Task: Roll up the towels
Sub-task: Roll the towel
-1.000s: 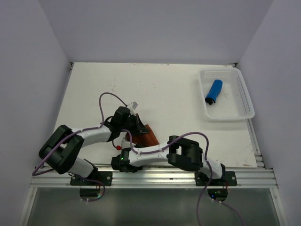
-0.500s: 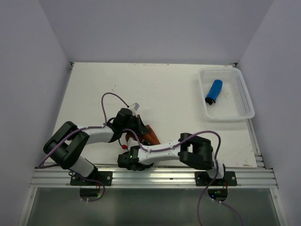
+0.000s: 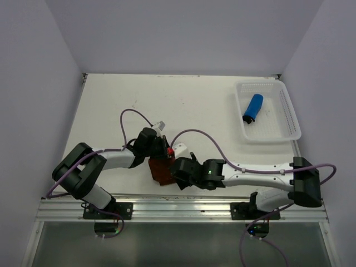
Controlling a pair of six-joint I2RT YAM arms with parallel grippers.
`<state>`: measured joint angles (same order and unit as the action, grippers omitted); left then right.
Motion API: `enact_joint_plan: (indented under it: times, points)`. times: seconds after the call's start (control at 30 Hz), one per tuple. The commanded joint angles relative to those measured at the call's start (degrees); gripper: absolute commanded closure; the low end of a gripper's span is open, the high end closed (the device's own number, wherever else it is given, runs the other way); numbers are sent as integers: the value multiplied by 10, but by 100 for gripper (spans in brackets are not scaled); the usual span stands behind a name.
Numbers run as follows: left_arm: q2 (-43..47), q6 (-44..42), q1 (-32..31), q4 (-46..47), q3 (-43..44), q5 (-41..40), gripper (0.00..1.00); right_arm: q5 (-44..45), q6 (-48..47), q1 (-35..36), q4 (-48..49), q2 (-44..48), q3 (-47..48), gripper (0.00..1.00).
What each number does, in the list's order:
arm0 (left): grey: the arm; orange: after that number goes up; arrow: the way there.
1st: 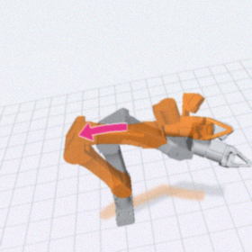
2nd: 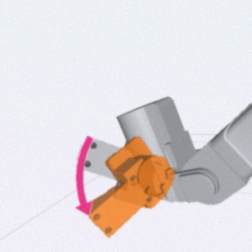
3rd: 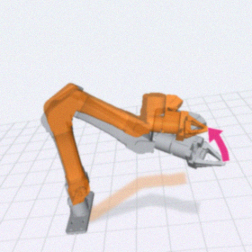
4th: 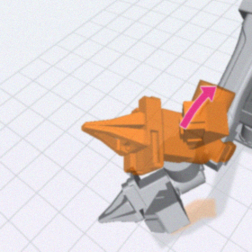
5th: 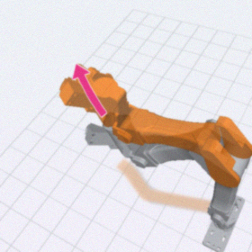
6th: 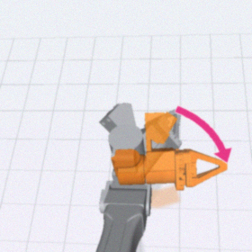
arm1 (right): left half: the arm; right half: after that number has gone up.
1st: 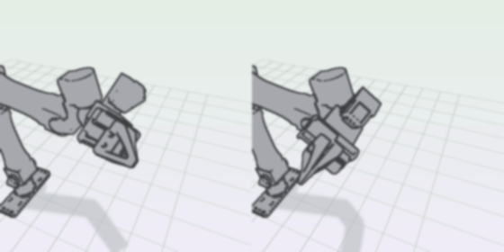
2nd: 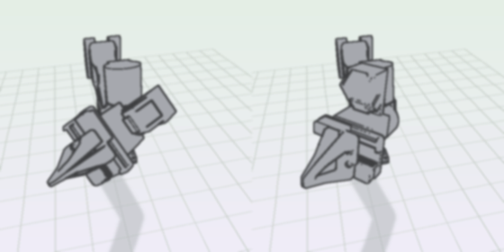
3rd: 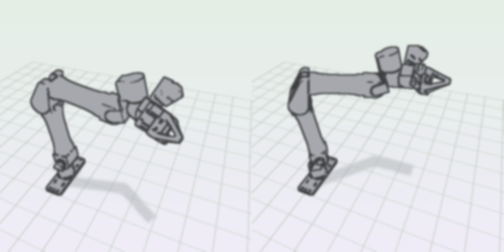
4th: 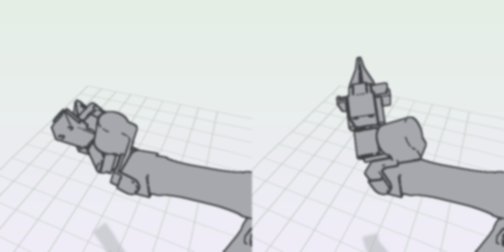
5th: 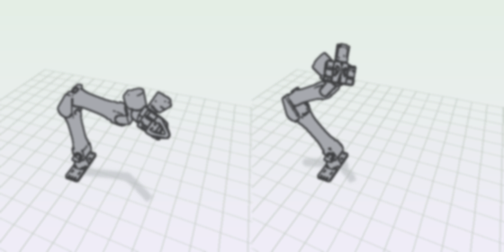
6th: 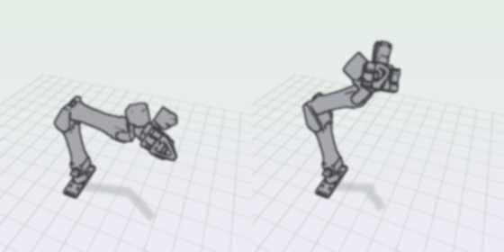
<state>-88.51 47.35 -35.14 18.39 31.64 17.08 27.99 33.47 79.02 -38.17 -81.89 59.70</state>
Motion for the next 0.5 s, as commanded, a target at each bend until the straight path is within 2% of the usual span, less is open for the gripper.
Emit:
enact_joint_plan:
  times: [0.0, 0.23, 0.47]
  points:
    - [0, -25, 4, -13, 0, -40, 100, -102, 37, -70, 116, 51, -85, 35]
    - [4, -27, 3, -20, 2, -42, 100, -239, 78, -182, 298, 113, -204, 33]
    - [4, -27, 3, -26, 5, -42, 100, -303, 107, -236, 399, 81, -250, 32]
